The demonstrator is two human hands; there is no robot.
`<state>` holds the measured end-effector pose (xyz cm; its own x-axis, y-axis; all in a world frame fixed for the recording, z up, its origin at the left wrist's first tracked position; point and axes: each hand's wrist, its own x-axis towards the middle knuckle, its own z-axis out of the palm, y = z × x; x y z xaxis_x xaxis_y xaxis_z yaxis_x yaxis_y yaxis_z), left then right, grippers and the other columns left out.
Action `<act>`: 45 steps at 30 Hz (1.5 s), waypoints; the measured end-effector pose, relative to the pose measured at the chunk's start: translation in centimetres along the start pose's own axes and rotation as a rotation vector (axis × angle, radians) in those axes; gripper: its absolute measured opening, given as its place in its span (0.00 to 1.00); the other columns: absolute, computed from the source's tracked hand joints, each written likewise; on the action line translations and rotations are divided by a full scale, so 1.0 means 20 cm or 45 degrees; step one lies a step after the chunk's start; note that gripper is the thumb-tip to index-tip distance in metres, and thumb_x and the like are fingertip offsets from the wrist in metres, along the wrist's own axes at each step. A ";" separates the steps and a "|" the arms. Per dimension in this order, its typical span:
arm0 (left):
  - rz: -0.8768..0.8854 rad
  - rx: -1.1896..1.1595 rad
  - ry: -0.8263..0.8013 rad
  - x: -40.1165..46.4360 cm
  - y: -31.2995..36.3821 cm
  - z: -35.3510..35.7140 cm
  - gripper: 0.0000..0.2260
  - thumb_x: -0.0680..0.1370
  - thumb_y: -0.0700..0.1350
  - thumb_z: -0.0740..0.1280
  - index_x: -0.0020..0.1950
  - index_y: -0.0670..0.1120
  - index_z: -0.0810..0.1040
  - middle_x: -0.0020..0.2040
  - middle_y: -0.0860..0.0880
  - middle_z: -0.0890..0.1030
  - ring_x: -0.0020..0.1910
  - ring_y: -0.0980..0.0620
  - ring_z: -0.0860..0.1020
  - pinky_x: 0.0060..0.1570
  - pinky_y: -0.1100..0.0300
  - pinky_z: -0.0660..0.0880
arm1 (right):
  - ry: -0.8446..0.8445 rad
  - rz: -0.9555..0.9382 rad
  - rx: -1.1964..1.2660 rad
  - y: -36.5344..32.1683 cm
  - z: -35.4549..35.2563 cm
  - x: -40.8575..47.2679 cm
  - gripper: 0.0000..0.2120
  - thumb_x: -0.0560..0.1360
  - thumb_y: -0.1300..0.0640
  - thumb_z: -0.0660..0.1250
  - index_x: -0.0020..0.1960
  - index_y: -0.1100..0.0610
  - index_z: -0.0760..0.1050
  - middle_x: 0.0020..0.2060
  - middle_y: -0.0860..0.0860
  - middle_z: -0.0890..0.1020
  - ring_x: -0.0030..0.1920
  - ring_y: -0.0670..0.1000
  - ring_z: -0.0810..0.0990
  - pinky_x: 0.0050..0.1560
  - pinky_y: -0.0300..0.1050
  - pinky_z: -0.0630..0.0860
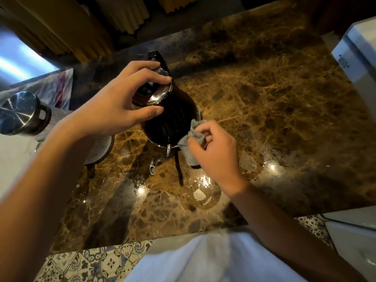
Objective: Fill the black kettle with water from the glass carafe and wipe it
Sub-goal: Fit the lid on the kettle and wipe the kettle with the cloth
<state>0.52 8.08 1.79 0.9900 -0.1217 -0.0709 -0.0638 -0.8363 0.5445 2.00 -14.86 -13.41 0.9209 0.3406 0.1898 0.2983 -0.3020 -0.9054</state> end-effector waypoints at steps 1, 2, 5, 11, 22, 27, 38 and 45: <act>0.001 0.003 -0.002 0.00 0.00 0.00 0.26 0.77 0.54 0.70 0.74 0.60 0.71 0.80 0.58 0.60 0.78 0.54 0.64 0.58 0.69 0.76 | 0.067 -0.029 0.081 -0.04 -0.03 0.04 0.07 0.76 0.52 0.71 0.49 0.52 0.74 0.36 0.46 0.77 0.33 0.43 0.74 0.32 0.39 0.72; 0.001 0.005 -0.004 0.00 0.00 0.00 0.25 0.77 0.54 0.70 0.74 0.60 0.71 0.80 0.58 0.60 0.78 0.55 0.63 0.57 0.72 0.75 | 0.152 -0.068 0.144 -0.09 -0.05 0.08 0.08 0.76 0.54 0.71 0.49 0.53 0.72 0.34 0.47 0.75 0.31 0.43 0.73 0.31 0.36 0.68; -0.003 0.006 -0.005 0.00 0.00 0.00 0.25 0.77 0.54 0.70 0.74 0.59 0.71 0.80 0.57 0.61 0.78 0.56 0.63 0.58 0.78 0.72 | 0.347 -0.133 0.154 -0.18 -0.08 0.23 0.07 0.77 0.60 0.70 0.51 0.57 0.72 0.34 0.45 0.72 0.30 0.41 0.70 0.33 0.34 0.64; -0.014 -0.019 -0.013 0.00 0.00 0.00 0.26 0.77 0.53 0.70 0.75 0.59 0.71 0.80 0.58 0.60 0.78 0.58 0.63 0.58 0.75 0.74 | 0.247 -0.170 0.080 -0.21 -0.01 0.27 0.12 0.79 0.61 0.70 0.63 0.60 0.80 0.51 0.50 0.84 0.51 0.49 0.83 0.52 0.48 0.81; -0.007 -0.022 -0.008 0.00 0.00 0.00 0.26 0.77 0.55 0.69 0.75 0.57 0.71 0.80 0.57 0.60 0.78 0.56 0.64 0.61 0.65 0.76 | 0.022 -0.047 -0.003 -0.02 0.08 0.05 0.22 0.77 0.57 0.71 0.69 0.55 0.70 0.56 0.54 0.82 0.54 0.56 0.83 0.51 0.54 0.82; -0.001 -0.024 -0.014 0.00 -0.01 0.00 0.26 0.77 0.54 0.69 0.75 0.57 0.70 0.80 0.56 0.60 0.78 0.56 0.63 0.59 0.74 0.74 | 0.118 0.007 -0.206 0.03 0.02 0.08 0.12 0.78 0.56 0.74 0.60 0.58 0.81 0.54 0.54 0.82 0.55 0.56 0.81 0.53 0.58 0.80; -0.014 0.027 -0.008 -0.01 0.01 0.00 0.26 0.77 0.54 0.69 0.76 0.57 0.70 0.80 0.56 0.60 0.78 0.59 0.62 0.70 0.62 0.71 | 0.214 -0.386 0.052 -0.22 0.07 0.19 0.11 0.76 0.64 0.75 0.58 0.63 0.82 0.54 0.58 0.81 0.56 0.55 0.81 0.55 0.50 0.80; -0.019 -0.008 -0.005 -0.01 0.01 0.00 0.26 0.77 0.54 0.69 0.75 0.58 0.70 0.80 0.57 0.60 0.78 0.59 0.63 0.63 0.67 0.73 | 0.119 -0.354 -0.173 0.06 0.11 0.01 0.07 0.75 0.62 0.75 0.53 0.58 0.83 0.51 0.53 0.80 0.52 0.53 0.81 0.48 0.49 0.80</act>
<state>0.30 7.88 1.84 0.9904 -0.1111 -0.0821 -0.0482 -0.8347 0.5485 2.01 -13.25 -15.25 0.8168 0.3451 0.4624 0.5665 -0.3275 -0.7562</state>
